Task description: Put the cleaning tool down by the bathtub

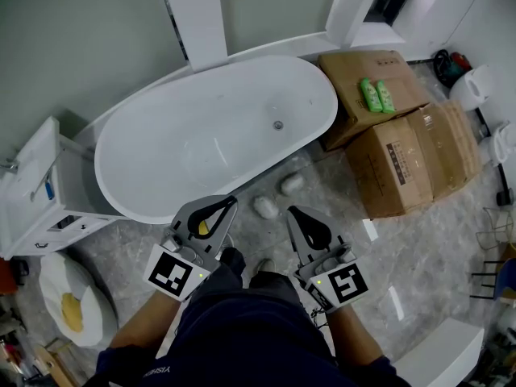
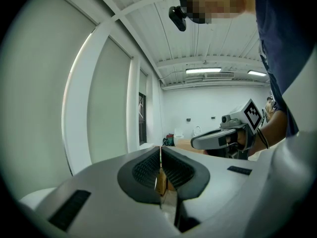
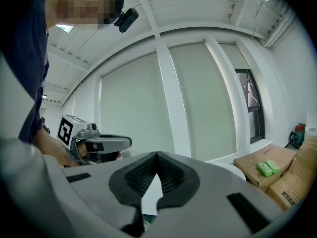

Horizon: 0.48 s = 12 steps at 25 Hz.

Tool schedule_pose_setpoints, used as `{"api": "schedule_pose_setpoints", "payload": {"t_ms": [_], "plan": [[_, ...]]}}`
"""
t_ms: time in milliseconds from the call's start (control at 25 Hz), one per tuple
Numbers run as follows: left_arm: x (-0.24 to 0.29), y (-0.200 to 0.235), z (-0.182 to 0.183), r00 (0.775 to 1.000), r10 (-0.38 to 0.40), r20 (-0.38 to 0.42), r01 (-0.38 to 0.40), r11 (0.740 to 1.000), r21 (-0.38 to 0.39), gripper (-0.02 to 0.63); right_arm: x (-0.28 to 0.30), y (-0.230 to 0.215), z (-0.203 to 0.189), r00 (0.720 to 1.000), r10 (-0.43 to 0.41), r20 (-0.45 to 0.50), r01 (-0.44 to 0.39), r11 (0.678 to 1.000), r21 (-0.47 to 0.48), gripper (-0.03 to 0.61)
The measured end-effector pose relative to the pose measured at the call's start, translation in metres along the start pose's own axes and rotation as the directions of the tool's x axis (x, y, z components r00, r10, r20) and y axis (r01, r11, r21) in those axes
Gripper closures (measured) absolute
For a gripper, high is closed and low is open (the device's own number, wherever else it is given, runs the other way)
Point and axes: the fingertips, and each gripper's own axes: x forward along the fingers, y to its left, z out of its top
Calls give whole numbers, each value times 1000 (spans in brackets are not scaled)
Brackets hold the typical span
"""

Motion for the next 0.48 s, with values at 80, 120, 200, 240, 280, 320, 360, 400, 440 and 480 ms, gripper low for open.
{"api": "schedule_pose_setpoints", "payload": {"t_ms": [80,120,200,240,280,320,360,400,440,480], "plan": [[3,-1,-1,1000,-4,-3,4,1000,0,580,0,-3,-1,1000,-2,-6,2,1000,-2,574],[4,-1,-1,1000,-5,-4,5,1000,-1,580,0,-5,-1,1000,-3,-8,3,1000,-3,574],[7,-2,-2,1000,-7,-5,7,1000,-5,580,-1,-7,-2,1000,-6,-12,6,1000,-2,574],[8,-3,-2,1000,-8,-5,8,1000,-7,580,-1,-8,-2,1000,-7,-17,7,1000,0,574],[9,-3,-2,1000,-8,-5,8,1000,-9,580,0,-9,-2,1000,-8,-23,8,1000,1,574],[10,-3,-2,1000,-9,-5,9,1000,-9,580,0,-9,-2,1000,-9,-27,9,1000,2,574],[11,-3,-2,1000,-9,-6,9,1000,-9,580,0,-10,-3,1000,-9,-28,9,1000,4,574],[12,-3,-2,1000,-9,-5,9,1000,-7,580,0,-11,-4,1000,-8,-29,8,1000,6,574],[13,-3,-2,1000,-10,-4,10,1000,-6,580,0,-13,-5,1000,-8,-29,8,1000,7,575],[14,-3,-1,1000,-10,-3,10,1000,-5,580,0,-14,-5,1000,-8,-29,8,1000,11,574]]}}
